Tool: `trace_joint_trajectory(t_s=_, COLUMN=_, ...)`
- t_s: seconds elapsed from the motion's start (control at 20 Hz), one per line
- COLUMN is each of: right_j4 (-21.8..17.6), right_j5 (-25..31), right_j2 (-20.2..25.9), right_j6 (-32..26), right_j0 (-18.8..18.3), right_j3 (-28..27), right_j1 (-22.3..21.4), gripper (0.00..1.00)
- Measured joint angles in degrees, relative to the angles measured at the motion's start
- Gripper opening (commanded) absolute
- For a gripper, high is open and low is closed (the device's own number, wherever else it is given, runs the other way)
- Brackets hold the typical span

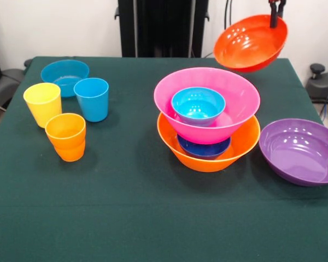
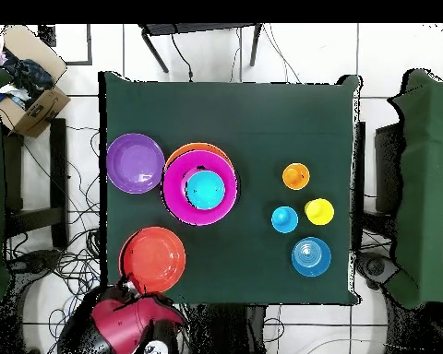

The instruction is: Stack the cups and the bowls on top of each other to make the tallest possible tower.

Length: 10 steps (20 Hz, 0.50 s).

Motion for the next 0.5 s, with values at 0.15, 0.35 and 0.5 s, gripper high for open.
trace_joint_trajectory(t_s=0.15, right_j4=0.31, right_j5=3.26, right_j2=-0.78, right_j6=0.14, right_j0=0.72, right_j3=0.02, right_j1=-3.29, gripper=0.00)
trace_joint_trajectory(t_s=0.35, right_j4=0.52, right_j5=6.39, right_j2=-1.93, right_j6=0.14, right_j0=1.49, right_j3=0.04, right_j1=-6.30, gripper=0.00)
trace_joint_trajectory(t_s=0.5, right_j4=0.51, right_j5=9.23, right_j2=-2.88, right_j6=0.27, right_j0=2.45, right_j3=0.07, right_j1=-9.28, gripper=0.00)
